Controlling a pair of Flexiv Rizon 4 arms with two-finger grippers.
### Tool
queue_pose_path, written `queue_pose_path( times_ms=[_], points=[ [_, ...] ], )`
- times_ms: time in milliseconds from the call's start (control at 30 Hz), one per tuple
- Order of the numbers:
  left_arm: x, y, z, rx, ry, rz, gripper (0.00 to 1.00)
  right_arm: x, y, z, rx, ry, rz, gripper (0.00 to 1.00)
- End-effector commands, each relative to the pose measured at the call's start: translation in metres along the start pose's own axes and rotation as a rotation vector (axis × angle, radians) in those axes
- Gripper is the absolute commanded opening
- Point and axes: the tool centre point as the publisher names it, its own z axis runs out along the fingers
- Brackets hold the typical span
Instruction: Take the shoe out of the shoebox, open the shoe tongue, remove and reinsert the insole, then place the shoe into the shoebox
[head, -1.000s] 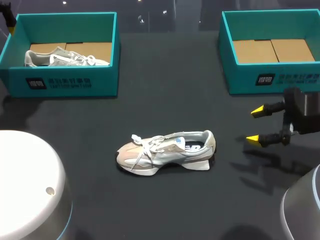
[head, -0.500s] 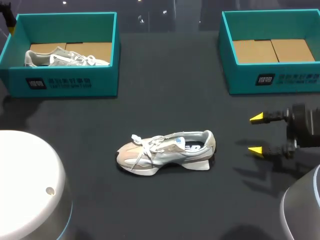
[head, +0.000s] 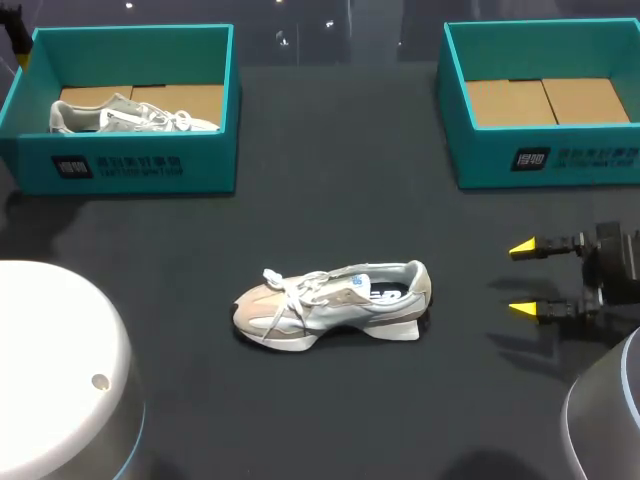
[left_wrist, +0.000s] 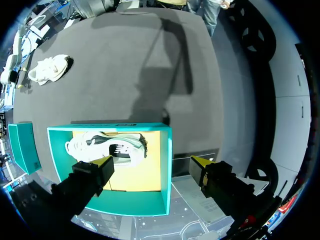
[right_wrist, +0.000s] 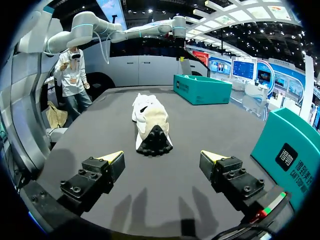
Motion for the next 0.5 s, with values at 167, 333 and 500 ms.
queue_pose_path(
  times_ms=[167,333,500],
  points=[
    [0.0003,0.0005,-0.0004,0.001,0.001,0.001,1.0,-0.0027,-0.017,0.0061,-0.024,-0.005,0.015,1.0],
    [0.0003,0.0005,-0.0004,0.001,0.001,0.001,1.0,-0.0038,-0.0201,0.0085,-0.021,-0.006,0.023,1.0],
    [0.0003,0.0005,-0.0004,0.001,0.001,0.001,1.0,-0.004,-0.0208,0.0105,-0.014,-0.004,0.028,1.0]
  ],
)
